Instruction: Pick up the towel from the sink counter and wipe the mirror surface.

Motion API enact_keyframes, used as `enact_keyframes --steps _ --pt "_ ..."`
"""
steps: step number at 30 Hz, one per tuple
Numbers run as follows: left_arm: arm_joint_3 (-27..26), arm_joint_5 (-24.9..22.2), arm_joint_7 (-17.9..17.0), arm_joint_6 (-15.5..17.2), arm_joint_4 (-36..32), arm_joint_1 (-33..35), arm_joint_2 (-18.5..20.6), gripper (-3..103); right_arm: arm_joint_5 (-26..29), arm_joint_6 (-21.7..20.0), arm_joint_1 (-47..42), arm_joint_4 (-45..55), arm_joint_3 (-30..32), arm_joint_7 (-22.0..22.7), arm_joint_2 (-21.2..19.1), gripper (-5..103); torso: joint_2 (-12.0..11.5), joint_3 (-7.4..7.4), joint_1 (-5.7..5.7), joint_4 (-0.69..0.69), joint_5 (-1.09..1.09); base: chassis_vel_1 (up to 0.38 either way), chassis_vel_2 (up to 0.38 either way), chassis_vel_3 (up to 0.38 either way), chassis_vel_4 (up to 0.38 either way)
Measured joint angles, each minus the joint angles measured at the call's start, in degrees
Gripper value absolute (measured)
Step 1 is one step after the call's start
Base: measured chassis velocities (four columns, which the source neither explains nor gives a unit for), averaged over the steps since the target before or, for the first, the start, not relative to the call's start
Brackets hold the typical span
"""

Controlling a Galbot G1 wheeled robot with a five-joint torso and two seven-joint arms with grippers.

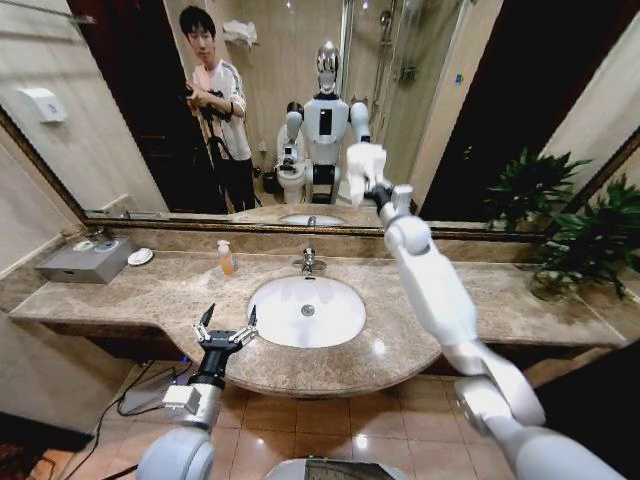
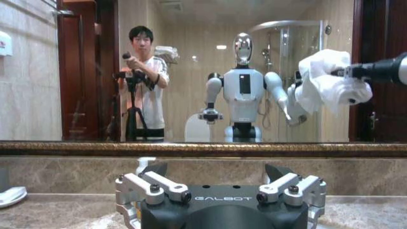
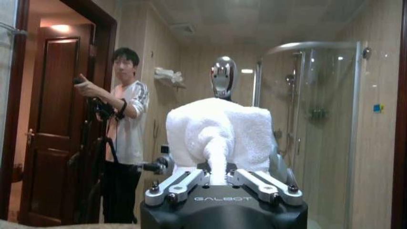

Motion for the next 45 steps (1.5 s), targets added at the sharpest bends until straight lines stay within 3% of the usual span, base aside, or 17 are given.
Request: enact_keyframes --steps 10,22,34,37,45 --pt "0.0 0.0 0.0 0.0 0.0 0.0 0.0 100 1.6 -2.1 9.7 -0.4 0.4 0.9 -0.2 9 0.0 -0.01 0.0 0.01 -0.04 0.0 0.0 0.0 0.0" --pt "0.0 0.0 0.0 0.0 0.0 0.0 0.0 100 0.2 -0.7 -3.8 2.7 0.3 0.8 0.3 9 0.0 0.0 0.0 0.0 0.0 0.0 0.0 0.0 0.0" --pt "0.0 0.0 0.0 0.0 0.0 0.0 0.0 100 1.9 -1.5 9.2 -0.4 0.7 1.9 -0.4 9 0.0 -0.02 0.0 0.01 -0.04 0.0 0.0 0.0 0.0" --pt "0.0 0.0 0.0 0.0 0.0 0.0 0.0 100 1.8 -1.6 8.1 0.0 0.6 2.0 -0.5 9 0.0 -0.01 0.0 0.01 -0.03 0.0 0.0 0.0 0.0" --pt "0.0 0.0 0.0 0.0 0.0 0.0 0.0 100 2.4 -0.4 -5.3 4.1 0.6 2.9 -0.9 9 0.0 0.0 0.01 0.01 0.0 0.0 0.0 0.0 0.0"
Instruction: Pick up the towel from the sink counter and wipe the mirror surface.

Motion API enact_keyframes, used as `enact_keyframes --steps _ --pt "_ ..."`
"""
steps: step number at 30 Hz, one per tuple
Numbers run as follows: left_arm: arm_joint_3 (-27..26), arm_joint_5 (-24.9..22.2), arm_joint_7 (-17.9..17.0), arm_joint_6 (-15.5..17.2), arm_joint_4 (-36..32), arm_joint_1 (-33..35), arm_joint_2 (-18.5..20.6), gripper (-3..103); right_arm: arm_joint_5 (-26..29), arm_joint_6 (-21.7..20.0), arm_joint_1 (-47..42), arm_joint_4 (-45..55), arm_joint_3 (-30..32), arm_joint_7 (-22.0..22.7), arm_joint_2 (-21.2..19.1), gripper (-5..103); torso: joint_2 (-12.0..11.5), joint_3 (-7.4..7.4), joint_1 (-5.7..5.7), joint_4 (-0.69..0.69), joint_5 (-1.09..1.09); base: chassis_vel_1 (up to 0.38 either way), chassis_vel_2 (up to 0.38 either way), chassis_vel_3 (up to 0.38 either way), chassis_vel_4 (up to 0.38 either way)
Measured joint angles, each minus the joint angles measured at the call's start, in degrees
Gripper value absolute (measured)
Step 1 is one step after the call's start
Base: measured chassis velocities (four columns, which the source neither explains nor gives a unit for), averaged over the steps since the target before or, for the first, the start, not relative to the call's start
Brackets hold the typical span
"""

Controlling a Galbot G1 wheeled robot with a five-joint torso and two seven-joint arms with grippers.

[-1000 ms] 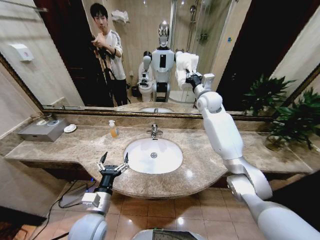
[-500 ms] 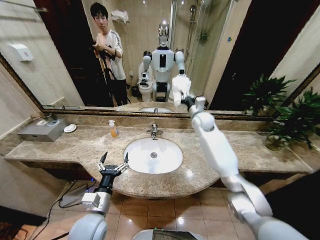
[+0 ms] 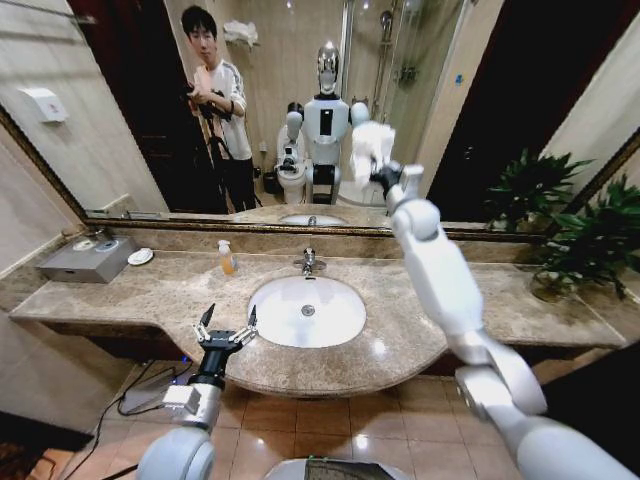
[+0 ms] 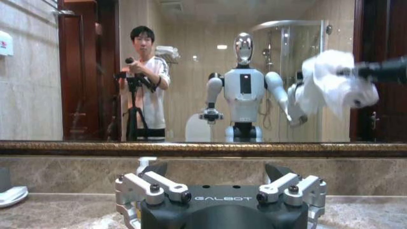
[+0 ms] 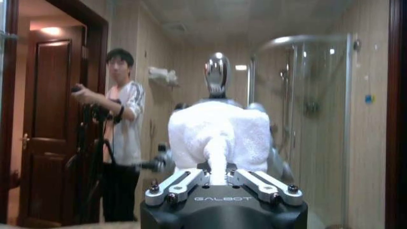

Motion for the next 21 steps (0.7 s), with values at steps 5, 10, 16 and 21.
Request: enact_keyframes --steps 5,10,16,21 --pt "0.0 0.0 0.0 0.0 0.0 0.0 0.0 100 0.2 -0.1 -6.4 7.3 1.2 1.5 -0.9 9 0.0 -0.02 -0.01 -0.01 -0.01 0.0 0.0 0.0 0.0" --pt "0.0 0.0 0.0 0.0 0.0 0.0 0.0 100 -1.4 -1.1 -9.3 11.1 2.1 1.1 -1.6 9 0.0 -0.02 -0.02 -0.02 -0.01 0.0 0.0 0.0 0.0" --pt "0.0 0.0 0.0 0.0 0.0 0.0 0.0 100 -2.4 -1.0 -9.5 11.6 1.8 1.1 -1.4 9 0.0 -0.02 -0.01 0.0 -0.02 0.0 0.0 0.0 0.0" --pt "0.0 0.0 0.0 0.0 0.0 0.0 0.0 100 -2.8 -1.0 -9.9 12.2 1.2 1.5 -1.1 9 0.0 -0.01 -0.01 0.0 -0.01 0.016 0.031 -0.034 -0.023"
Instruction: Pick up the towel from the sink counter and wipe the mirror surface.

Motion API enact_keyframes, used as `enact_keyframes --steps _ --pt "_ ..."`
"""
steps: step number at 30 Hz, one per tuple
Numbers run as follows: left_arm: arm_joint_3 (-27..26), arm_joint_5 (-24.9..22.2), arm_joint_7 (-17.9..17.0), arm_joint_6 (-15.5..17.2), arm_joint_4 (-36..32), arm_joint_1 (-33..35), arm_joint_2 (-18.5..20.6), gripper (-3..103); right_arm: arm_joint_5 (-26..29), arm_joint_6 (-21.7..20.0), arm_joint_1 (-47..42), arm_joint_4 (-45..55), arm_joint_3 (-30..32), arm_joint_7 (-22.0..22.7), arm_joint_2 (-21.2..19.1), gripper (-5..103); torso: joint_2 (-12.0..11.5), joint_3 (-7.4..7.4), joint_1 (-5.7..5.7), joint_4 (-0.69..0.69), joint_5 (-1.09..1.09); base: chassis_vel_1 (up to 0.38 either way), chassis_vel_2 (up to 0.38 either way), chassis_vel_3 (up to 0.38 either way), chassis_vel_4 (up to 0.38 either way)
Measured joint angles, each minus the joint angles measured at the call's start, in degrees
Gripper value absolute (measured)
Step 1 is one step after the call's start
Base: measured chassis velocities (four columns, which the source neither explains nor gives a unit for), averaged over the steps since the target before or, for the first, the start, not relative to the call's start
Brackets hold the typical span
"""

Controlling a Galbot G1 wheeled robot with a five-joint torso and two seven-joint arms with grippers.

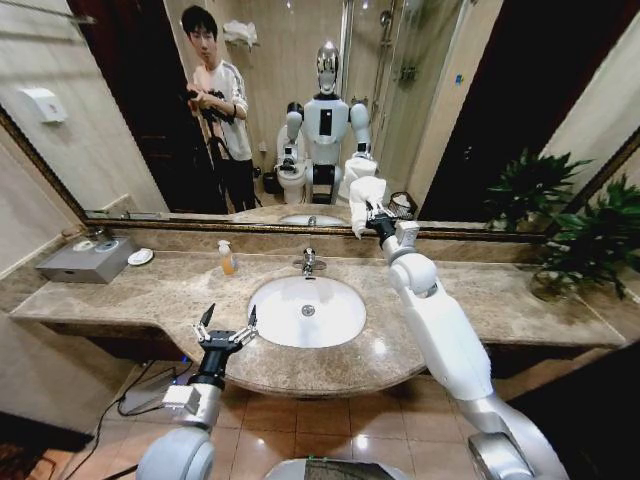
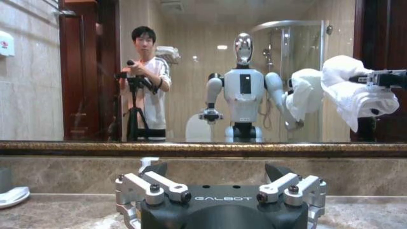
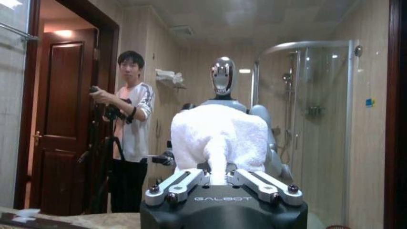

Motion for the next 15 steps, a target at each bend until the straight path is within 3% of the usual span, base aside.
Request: enact_keyframes --steps 15 --pt "0.0 0.0 0.0 0.0 0.0 0.0 0.0 100 -0.4 2.1 0.3 -0.8 -0.1 1.0 0.6 9 0.0 0.0 0.0 0.01 -0.04 0.129 0.134 -0.124 -0.128"
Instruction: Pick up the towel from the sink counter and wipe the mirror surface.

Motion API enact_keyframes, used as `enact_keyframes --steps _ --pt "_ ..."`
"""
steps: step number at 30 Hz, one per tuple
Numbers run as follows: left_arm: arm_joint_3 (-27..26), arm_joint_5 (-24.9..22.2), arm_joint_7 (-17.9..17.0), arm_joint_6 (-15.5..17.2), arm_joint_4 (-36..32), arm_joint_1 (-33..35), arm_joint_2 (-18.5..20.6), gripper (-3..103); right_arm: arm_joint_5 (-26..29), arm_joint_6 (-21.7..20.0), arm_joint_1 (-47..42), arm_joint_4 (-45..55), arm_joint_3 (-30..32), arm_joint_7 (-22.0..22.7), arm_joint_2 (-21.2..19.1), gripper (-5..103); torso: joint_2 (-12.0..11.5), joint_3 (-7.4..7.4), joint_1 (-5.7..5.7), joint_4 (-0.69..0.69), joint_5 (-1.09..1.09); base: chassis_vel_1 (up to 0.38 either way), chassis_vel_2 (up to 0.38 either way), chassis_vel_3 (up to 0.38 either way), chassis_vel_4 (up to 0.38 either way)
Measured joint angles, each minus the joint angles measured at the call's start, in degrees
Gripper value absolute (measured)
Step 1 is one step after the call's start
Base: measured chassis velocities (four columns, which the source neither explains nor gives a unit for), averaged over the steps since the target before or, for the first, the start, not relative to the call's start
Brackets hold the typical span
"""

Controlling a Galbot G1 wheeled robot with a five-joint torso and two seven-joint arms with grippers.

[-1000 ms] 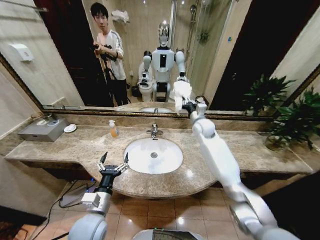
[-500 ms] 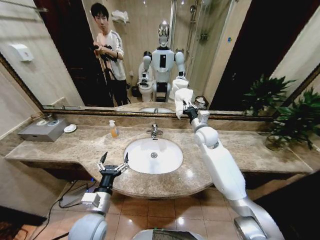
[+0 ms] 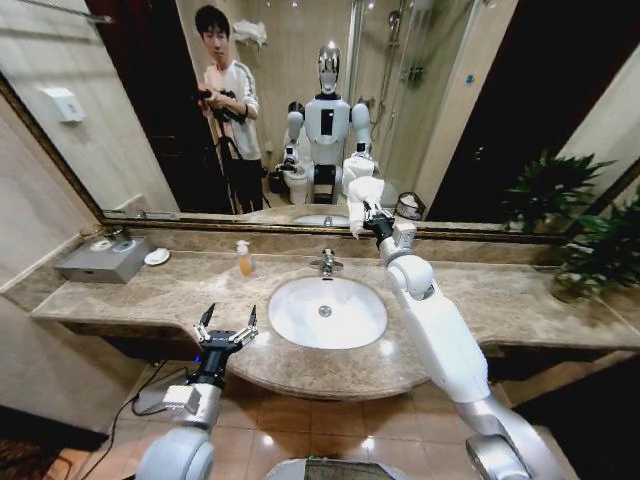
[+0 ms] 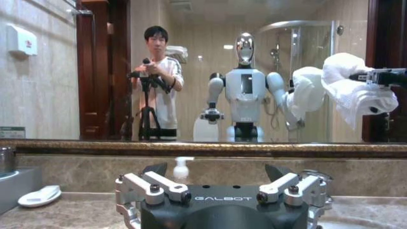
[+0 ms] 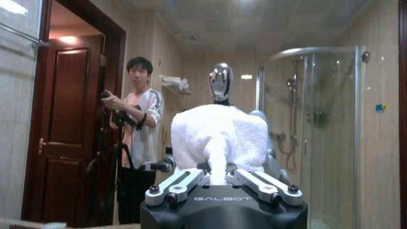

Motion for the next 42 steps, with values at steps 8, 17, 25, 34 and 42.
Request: enact_keyframes --steps 8,17,25,34,42 --pt "0.0 0.0 0.0 0.0 0.0 0.0 0.0 100 2.3 -1.3 8.6 -2.0 -1.7 0.9 2.0 9 0.0 0.01 0.01 -0.04 0.03 0.023 0.004 -0.016 -0.017" --pt "0.0 0.0 0.0 0.0 0.0 0.0 0.0 100 3.6 -2.1 25.3 -12.1 -3.3 1.1 5.9 9 0.0 0.01 0.02 0.01 0.01 0.0 0.0 0.0 0.0" --pt "0.0 0.0 0.0 0.0 0.0 0.0 0.0 100 1.2 -0.8 19.4 -15.0 -4.6 1.2 8.1 9 0.0 0.01 0.01 -0.02 0.02 0.0 0.0 0.0 0.0" --pt "0.0 0.0 0.0 0.0 0.0 0.0 0.0 100 -0.8 -0.3 15.6 -14.5 -5.1 1.5 9.0 9 0.0 0.01 0.0 -0.02 0.03 0.0 0.0 0.0 0.0" --pt "0.0 0.0 0.0 0.0 0.0 0.0 0.0 100 0.0 -1.1 26.0 -16.9 -3.8 1.8 8.6 9 0.0 0.0 0.0 -0.02 0.02 0.0 0.0 0.0 0.0"
